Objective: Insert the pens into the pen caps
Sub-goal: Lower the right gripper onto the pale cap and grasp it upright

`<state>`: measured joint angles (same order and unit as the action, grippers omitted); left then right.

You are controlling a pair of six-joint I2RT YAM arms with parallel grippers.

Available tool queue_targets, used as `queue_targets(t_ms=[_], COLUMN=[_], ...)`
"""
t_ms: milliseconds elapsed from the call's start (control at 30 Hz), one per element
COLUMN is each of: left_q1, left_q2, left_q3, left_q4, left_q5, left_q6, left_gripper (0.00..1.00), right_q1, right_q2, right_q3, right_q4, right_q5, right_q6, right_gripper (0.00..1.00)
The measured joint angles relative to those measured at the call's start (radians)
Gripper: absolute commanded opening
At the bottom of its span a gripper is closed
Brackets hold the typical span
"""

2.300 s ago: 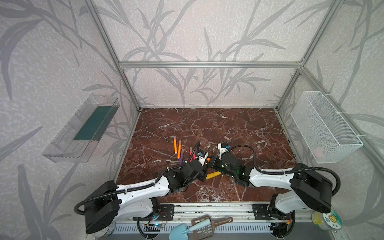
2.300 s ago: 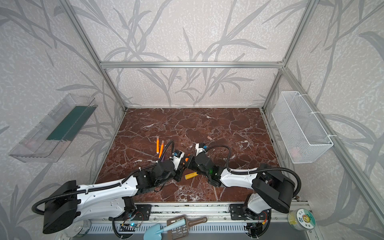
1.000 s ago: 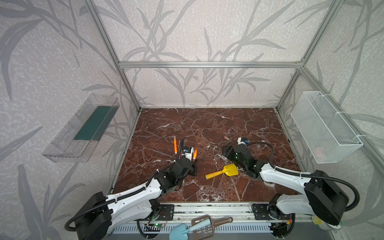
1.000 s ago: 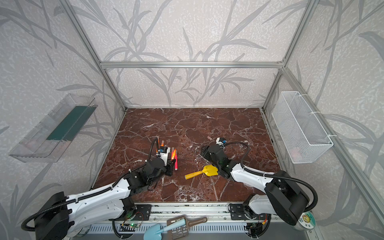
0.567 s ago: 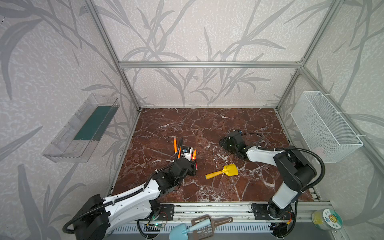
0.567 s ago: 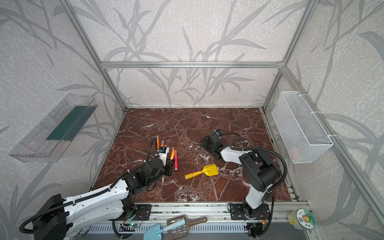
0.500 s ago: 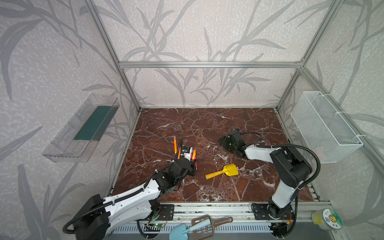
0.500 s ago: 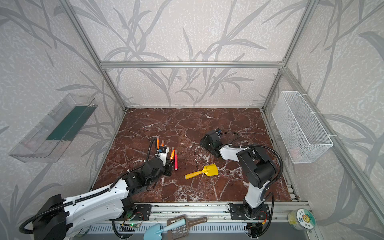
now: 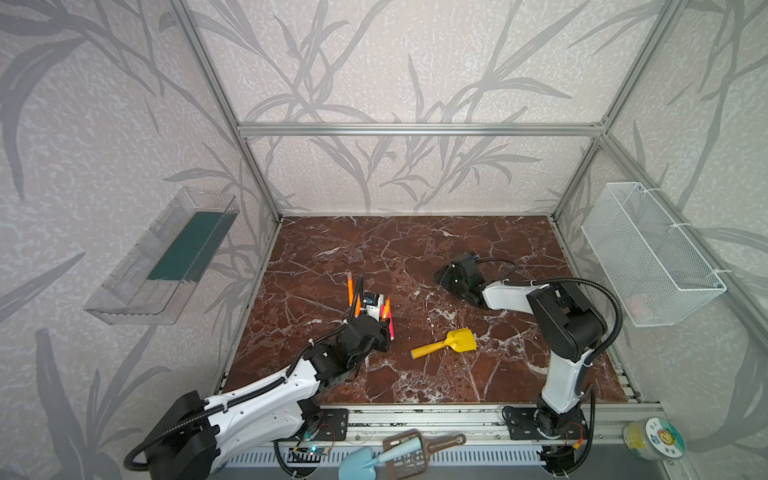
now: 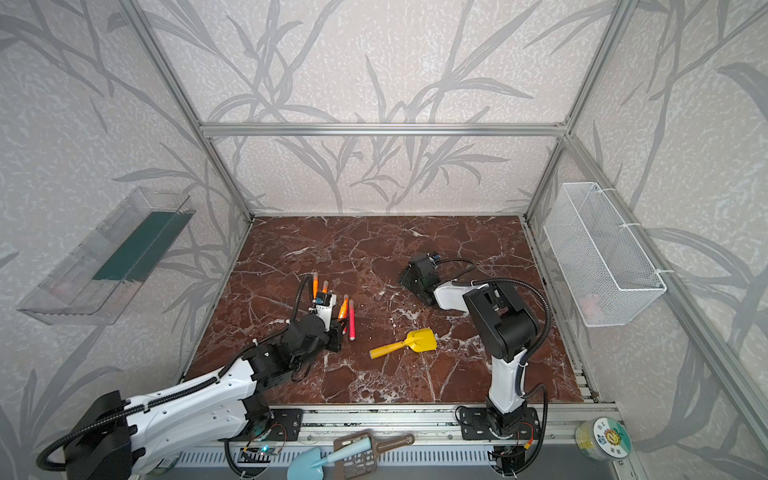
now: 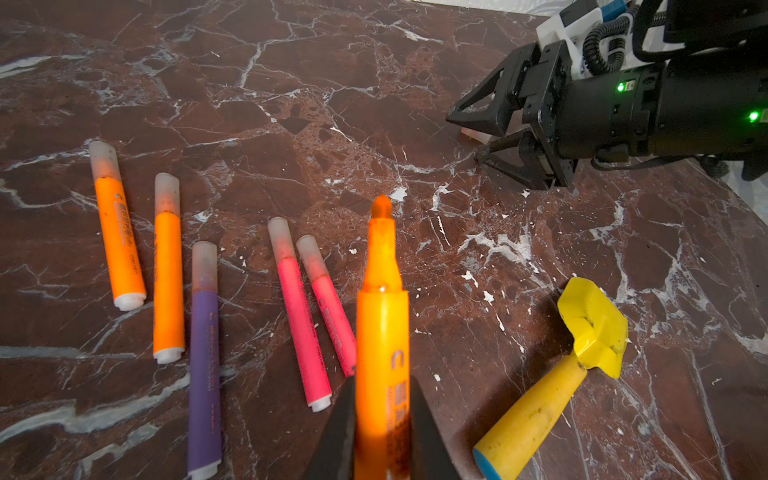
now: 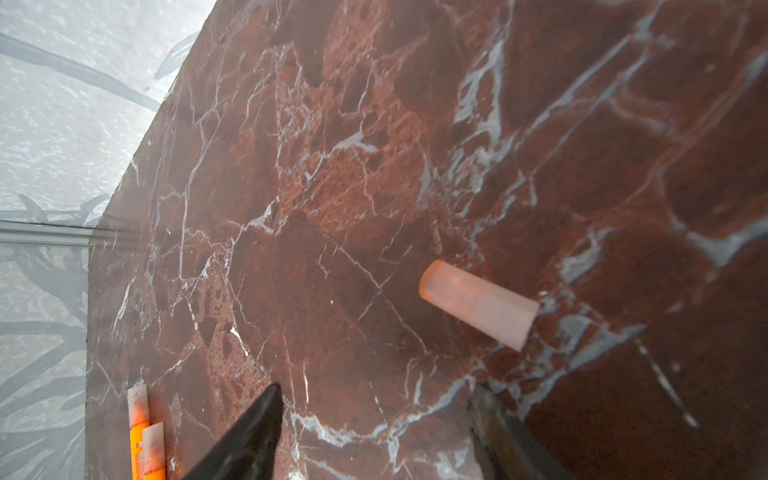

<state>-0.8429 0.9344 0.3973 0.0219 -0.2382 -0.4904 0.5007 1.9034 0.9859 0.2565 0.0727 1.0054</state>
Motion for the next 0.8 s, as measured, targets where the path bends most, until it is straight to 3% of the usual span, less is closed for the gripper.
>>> queue_targets(t_ms=[467, 800], left_q1=[0.003, 0.009], left_q2=[-0.007, -0.008], left_q3=[0.0, 0.0], left_q4=[-0.003, -0.004], left_q5=[0.0, 0.0], left_q6=[0.0, 0.0], left_gripper=[0.0, 0.0], right_q1=[-0.039, -0.042], right_q2=[0.072, 0.187], right_q3=[0.114, 0.33], right_q4=[-0.058, -0.218], right_q5=[0.06, 0.061], right_q6=[-0.012, -0.064], right_gripper=[0.69, 0.64])
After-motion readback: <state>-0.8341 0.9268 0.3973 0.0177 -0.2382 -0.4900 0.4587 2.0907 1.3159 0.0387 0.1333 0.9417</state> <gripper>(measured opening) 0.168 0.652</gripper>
